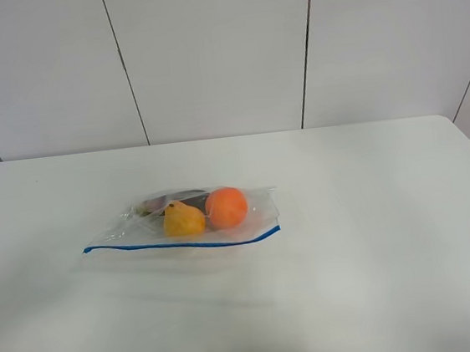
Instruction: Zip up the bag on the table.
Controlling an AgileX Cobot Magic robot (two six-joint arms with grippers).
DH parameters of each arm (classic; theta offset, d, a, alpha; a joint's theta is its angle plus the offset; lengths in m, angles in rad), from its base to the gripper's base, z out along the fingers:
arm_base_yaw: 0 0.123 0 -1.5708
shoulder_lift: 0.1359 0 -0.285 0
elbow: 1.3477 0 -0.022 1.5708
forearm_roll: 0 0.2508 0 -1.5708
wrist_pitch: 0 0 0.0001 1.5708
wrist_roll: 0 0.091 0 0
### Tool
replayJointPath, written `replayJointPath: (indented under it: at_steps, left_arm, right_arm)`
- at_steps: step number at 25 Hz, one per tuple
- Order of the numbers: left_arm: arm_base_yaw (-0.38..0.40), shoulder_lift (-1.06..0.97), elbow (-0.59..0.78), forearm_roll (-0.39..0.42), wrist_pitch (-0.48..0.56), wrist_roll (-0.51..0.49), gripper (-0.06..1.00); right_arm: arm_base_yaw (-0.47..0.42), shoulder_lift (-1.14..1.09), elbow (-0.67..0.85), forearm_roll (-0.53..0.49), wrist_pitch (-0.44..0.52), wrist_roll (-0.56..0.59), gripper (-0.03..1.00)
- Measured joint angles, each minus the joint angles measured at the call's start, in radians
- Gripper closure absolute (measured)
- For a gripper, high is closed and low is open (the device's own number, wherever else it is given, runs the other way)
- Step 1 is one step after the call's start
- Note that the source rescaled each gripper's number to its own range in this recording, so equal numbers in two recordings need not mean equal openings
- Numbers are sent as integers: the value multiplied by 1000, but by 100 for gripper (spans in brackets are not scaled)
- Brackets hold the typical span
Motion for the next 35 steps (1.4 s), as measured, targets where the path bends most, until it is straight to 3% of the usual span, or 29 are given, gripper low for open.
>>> replayJointPath:
  at_steps: [9,14,26,35]
  left_arm:
    - [0,0,0,0,0,0,22]
    - [0,0,0,0,0,0,22]
    - [0,0,0,0,0,0,22]
    - [0,0,0,0,0,0,22]
  right_arm:
    - [0,-182,0,26,157,0,-1]
    - [0,-275,54,28,176,1,-1]
    - [0,-626,492,27,128,61,-1]
    - [0,-643,711,20,151,71,-1]
